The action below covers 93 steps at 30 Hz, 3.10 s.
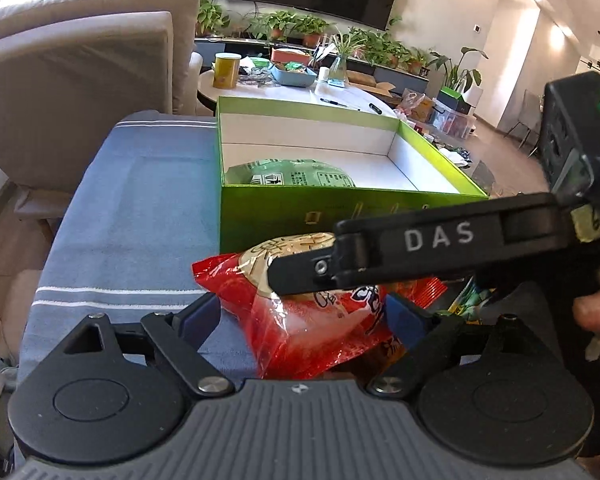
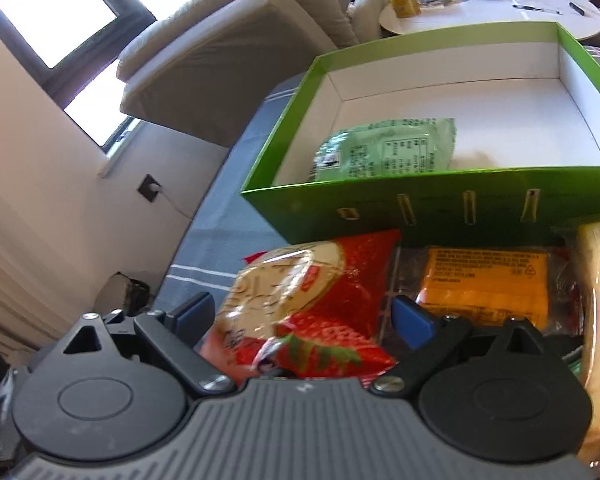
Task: Organize snacks
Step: 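Lower the left gripper onto the red round snack bag and grasp it, then carry the red snack bag into the box and open the left gripper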
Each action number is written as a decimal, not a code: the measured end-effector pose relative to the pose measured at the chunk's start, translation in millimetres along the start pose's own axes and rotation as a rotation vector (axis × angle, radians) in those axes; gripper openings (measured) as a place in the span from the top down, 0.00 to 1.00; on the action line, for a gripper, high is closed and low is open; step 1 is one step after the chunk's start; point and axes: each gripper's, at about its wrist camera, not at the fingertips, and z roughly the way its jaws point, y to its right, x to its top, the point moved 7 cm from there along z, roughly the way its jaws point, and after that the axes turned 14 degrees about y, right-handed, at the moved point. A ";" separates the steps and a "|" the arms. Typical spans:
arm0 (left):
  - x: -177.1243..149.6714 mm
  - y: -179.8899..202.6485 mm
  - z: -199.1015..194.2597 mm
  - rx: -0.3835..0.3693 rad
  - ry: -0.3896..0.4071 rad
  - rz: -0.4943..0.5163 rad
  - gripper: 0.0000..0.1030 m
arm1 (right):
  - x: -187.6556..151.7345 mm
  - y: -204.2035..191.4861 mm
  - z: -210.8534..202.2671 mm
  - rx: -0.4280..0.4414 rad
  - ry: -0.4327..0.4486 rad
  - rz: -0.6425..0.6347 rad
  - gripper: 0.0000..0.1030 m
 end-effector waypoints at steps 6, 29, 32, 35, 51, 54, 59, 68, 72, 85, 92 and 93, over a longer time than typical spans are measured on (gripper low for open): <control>-4.1 -3.8 12.9 -0.040 -0.044 -0.056 0.09 | 2.5 -1.8 10.7 -0.002 -0.011 -0.028 0.11; 17.4 27.6 -13.1 -0.078 0.066 0.041 0.13 | 15.2 -26.1 -16.6 0.055 0.058 -0.150 0.21; 31.3 34.5 -26.3 -0.077 0.114 0.063 0.13 | 24.4 -35.9 -30.7 0.070 0.103 -0.164 0.21; 44.8 42.0 -33.2 -0.087 0.156 0.099 0.13 | 34.4 -42.3 -42.9 0.082 0.150 -0.173 0.21; 116.0 59.1 20.6 -0.129 0.225 0.230 0.13 | 106.3 -17.2 -28.7 0.081 0.272 -0.105 0.21; 122.0 57.4 38.3 -0.136 0.225 0.245 0.13 | 116.7 -8.3 -19.1 0.091 0.271 -0.067 0.21; 128.2 51.6 68.4 -0.148 0.214 0.267 0.13 | 132.0 9.2 -1.1 0.089 0.276 -0.023 0.21; 125.1 33.3 109.7 -0.162 0.173 0.247 0.14 | 142.1 29.4 34.2 0.086 0.242 0.033 0.21; 118.2 21.7 119.2 -0.172 0.164 0.210 0.19 | 136.9 33.7 45.1 0.082 0.220 0.040 0.22; 108.6 3.5 94.4 -0.059 0.159 0.195 0.19 | 137.7 24.1 21.9 0.012 0.257 -0.058 0.22; 109.7 -3.4 59.9 -0.020 0.201 0.144 0.14 | 129.4 11.8 1.3 -0.001 0.278 -0.100 0.22; 108.8 -3.3 54.3 -0.017 0.205 0.141 0.14 | 127.4 9.7 -1.8 -0.003 0.283 -0.111 0.22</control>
